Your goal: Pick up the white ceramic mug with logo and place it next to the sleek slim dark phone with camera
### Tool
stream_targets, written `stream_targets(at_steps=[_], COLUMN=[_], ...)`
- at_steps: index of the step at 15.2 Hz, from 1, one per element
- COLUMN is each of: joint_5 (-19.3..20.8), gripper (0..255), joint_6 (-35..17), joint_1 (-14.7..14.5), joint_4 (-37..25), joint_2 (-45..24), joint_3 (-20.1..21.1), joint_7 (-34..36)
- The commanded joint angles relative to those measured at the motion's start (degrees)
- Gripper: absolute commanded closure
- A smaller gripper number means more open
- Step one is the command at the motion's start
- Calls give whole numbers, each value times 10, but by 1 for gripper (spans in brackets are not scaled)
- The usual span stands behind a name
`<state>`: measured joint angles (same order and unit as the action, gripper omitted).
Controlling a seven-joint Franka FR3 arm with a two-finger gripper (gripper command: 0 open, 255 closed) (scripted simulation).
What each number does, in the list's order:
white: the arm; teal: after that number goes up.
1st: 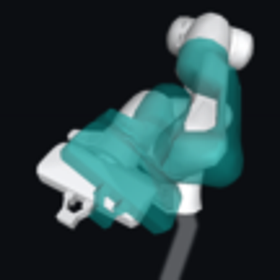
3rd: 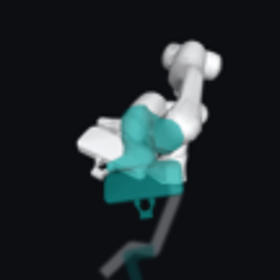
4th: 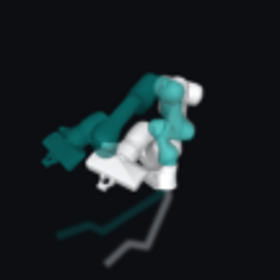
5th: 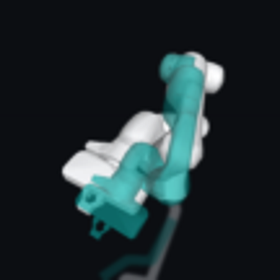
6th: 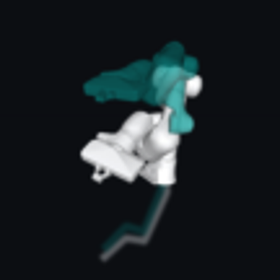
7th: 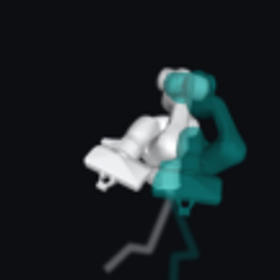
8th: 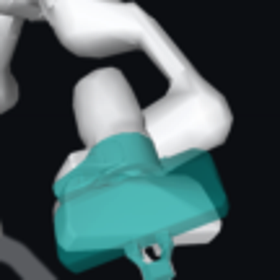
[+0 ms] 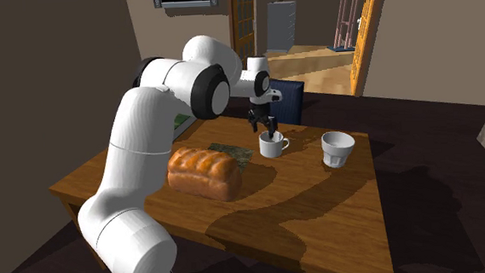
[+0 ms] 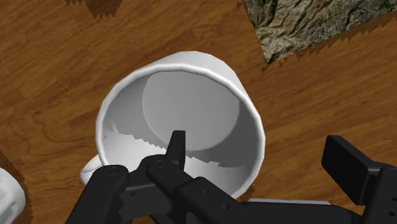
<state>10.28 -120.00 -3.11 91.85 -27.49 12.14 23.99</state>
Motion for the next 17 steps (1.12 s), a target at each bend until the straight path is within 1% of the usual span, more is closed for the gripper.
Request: stream_targets(at_steps=[1,4,11,12,17], joint_5=[3,5,5,5,5], gripper=[0,0,0,255,255], joint_6=[-11,-27,-27,-27,-27], joint_1=[-1,-1,-1,-1,-1], joint_4=[3,9,9,9,9], joint_2=[-8,-17,-17,-17,-17], joint_3=[-1,-3,-3,-3,-3], joint_7=[2,4,4,4,4])
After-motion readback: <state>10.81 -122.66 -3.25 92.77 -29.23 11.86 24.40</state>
